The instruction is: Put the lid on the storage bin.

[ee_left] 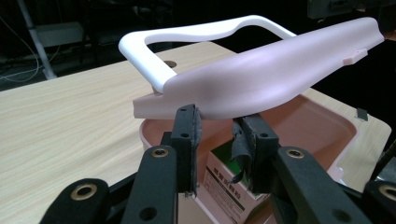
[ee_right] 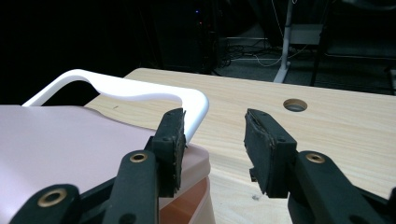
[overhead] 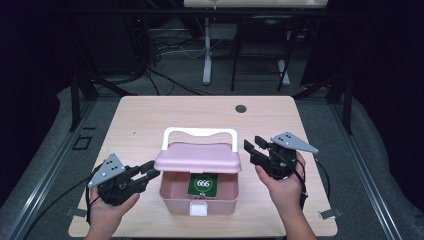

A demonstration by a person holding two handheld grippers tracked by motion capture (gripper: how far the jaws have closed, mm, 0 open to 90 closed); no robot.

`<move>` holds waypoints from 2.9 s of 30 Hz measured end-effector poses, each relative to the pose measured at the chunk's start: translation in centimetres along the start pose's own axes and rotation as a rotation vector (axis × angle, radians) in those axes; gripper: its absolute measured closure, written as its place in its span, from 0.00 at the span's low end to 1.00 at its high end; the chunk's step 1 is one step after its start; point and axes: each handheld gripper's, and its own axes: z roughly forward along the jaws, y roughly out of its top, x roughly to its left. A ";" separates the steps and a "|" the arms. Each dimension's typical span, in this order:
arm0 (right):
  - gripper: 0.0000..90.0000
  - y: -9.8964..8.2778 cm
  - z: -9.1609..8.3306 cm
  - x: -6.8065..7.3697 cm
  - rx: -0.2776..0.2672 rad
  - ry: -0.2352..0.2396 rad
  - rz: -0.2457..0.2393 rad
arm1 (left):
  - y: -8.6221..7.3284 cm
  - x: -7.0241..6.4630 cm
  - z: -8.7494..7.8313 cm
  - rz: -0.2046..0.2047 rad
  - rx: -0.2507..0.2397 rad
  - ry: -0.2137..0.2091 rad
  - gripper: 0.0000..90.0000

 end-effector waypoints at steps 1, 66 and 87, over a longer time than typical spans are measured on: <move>0.64 0.0 0.0 0.0 0.000 0.001 0.000 | -0.1 -0.1 0.0 -0.002 0.000 0.002 0.78; 0.63 -0.5 0.6 -0.3 0.014 -0.002 0.006 | -5.4 0.4 -0.9 -0.037 0.119 0.013 0.77; 0.59 -1.1 1.3 -0.8 0.039 -0.018 0.003 | -6.7 2.5 -0.5 -0.099 0.119 0.083 0.61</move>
